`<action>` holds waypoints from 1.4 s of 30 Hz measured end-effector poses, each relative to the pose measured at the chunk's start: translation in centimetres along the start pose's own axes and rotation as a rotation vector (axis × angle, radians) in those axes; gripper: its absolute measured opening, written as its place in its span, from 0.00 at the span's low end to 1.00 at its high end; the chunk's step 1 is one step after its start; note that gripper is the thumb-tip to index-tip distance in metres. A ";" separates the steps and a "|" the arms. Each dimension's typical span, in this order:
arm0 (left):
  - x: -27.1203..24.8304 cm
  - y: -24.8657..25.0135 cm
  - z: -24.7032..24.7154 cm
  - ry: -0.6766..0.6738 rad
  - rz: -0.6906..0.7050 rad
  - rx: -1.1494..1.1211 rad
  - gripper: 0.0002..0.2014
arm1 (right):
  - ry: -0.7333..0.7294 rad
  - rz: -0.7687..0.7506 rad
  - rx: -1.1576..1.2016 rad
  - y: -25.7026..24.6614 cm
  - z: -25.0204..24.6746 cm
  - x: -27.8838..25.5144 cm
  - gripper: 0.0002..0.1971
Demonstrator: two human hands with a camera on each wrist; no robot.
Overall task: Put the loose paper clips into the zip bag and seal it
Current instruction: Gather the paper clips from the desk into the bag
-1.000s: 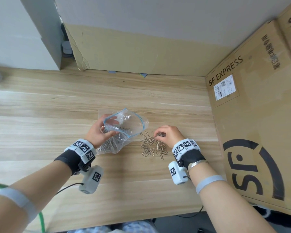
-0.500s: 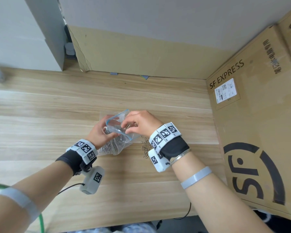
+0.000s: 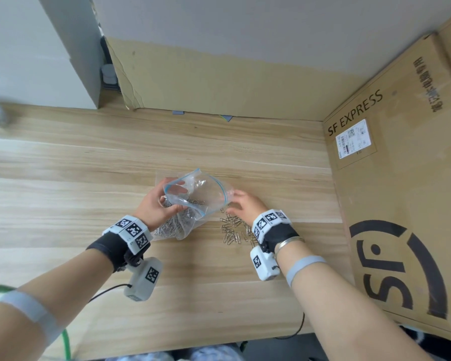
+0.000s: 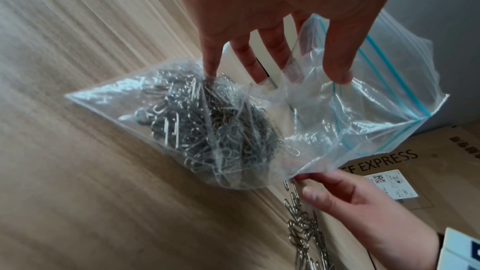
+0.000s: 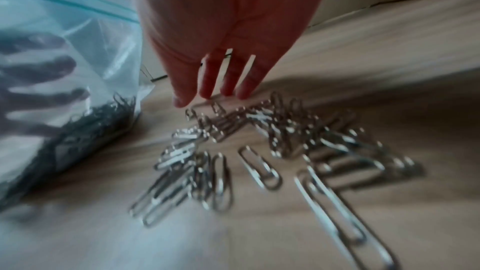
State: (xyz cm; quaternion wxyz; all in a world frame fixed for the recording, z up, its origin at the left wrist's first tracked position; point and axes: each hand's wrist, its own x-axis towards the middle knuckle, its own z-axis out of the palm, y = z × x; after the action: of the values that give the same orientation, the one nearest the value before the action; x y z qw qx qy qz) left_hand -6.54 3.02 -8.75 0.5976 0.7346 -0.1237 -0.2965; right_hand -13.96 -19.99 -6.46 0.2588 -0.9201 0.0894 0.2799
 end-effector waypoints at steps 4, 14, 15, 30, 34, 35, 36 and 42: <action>0.1 0.0 0.1 -0.005 -0.001 0.006 0.22 | 0.093 -0.100 0.002 1.4 2.1 0.1 0.16; 0.2 -0.2 0.2 0.005 0.029 0.036 0.21 | 0.132 0.126 -0.003 4.5 0.8 -2.9 0.27; 0.2 -0.2 0.2 0.007 0.029 0.034 0.22 | 0.114 0.176 -0.039 4.7 1.0 -3.1 0.34; 0.2 -0.4 0.3 0.002 0.025 0.039 0.22 | 0.112 -0.010 0.050 3.2 4.5 -3.4 0.14; 0.1 -0.3 0.4 0.002 0.018 0.023 0.23 | 0.082 -0.032 0.025 3.1 4.4 -3.3 0.10; 0.1 -0.4 0.3 0.003 0.018 0.021 0.22 | 0.076 -0.041 0.004 3.0 4.3 -3.3 0.09; 0.1 -0.4 0.3 0.002 0.017 0.020 0.22 | 0.080 -0.053 -0.015 3.0 4.2 -3.3 0.08; 0.2 -0.4 0.4 0.013 0.022 0.021 0.22 | 0.093 -0.047 -0.080 2.9 3.5 -2.7 0.08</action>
State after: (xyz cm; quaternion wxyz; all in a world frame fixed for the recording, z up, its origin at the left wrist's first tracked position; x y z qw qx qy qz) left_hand -6.74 2.70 -9.22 0.5937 0.7414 -0.1313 -0.2838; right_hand -18.72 -20.53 -8.69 0.2238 -0.9437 0.0685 0.2339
